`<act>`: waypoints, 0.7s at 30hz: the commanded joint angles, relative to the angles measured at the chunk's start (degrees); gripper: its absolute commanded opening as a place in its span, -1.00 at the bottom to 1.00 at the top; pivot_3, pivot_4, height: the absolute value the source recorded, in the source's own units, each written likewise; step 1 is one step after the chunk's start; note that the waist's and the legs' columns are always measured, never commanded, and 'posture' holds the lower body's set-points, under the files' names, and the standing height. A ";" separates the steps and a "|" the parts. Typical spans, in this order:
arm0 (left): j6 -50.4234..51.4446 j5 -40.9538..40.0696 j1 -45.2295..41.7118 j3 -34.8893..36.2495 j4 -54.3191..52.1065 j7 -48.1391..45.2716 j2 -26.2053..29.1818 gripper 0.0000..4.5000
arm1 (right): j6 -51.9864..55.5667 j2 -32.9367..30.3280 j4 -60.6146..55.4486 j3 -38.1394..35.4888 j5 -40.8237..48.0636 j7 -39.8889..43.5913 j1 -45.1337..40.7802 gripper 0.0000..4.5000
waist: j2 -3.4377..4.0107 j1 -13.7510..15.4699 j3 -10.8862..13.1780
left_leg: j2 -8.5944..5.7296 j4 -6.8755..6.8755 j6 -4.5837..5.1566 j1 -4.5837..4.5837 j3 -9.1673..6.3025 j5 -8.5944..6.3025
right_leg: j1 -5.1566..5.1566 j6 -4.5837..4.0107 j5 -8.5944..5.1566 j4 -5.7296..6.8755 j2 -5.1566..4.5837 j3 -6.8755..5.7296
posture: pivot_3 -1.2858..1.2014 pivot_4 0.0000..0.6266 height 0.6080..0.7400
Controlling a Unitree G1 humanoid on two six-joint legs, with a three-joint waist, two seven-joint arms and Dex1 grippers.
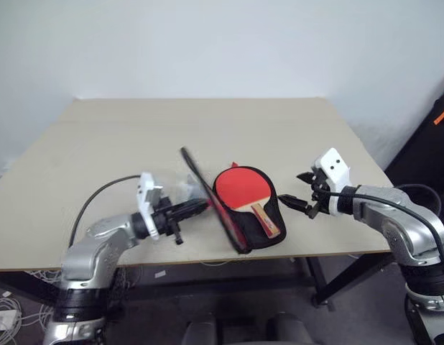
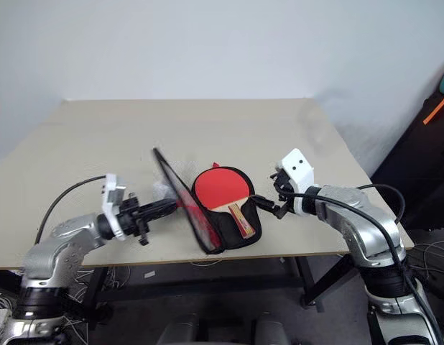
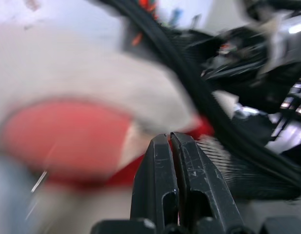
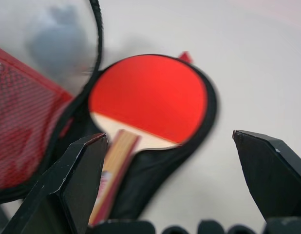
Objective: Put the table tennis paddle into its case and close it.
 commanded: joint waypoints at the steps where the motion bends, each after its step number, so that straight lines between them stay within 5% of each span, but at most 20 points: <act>1: -0.03 3.73 -5.32 -5.97 1.08 4.98 -4.59 -0.99 | -4.04 -2.84 3.88 -3.81 -2.24 -0.07 -4.14 1.00 | -0.01 0.00 0.00 | -0.03 0.01 0.01 0.01 -0.04 0.00 | 0.03 0.06 0.01 0.00 0.01 0.00 | 0.03 -1.00 1.00; 7: 1.00 5.31 -8.72 -9.05 4.68 7.48 -8.37 -0.99 | -7.70 -6.98 8.22 -6.15 -3.30 2.01 -6.84 1.00 | 0.02 -0.08 0.00 | -0.06 -0.02 0.03 0.02 -0.07 -0.01 | 0.01 0.18 0.03 0.00 0.05 0.06 | 0.03 -1.00 1.00; 14: 9.91 1.38 -4.77 -7.53 1.79 6.24 -3.83 -0.99 | -7.43 -6.49 4.68 -5.13 -2.75 3.61 -5.10 1.00 | 0.05 -0.05 0.00 | -0.06 -0.01 0.04 0.03 -0.09 -0.01 | 0.01 0.18 0.01 0.00 0.04 0.09 | 0.03 -1.00 1.00; 17: 16.53 -3.48 0.64 -4.96 0.22 5.30 -1.16 -0.76 | -6.44 -4.85 4.26 -4.84 -2.77 2.36 -3.92 1.00 | 0.05 -0.13 0.00 | -0.06 0.01 0.05 0.02 -0.09 -0.02 | 0.02 0.11 -0.04 0.00 0.02 0.08 | 0.03 -1.00 1.00; 21: 20.95 -8.48 3.73 -2.14 -2.37 6.83 -1.33 -0.17 | -5.57 -3.76 2.77 -4.96 -2.35 1.68 -2.32 1.00 | 0.05 0.10 0.02 | -0.06 0.02 0.05 0.00 -0.11 -0.02 | 0.01 0.08 -0.06 0.02 0.01 0.05 | 0.03 -1.00 1.00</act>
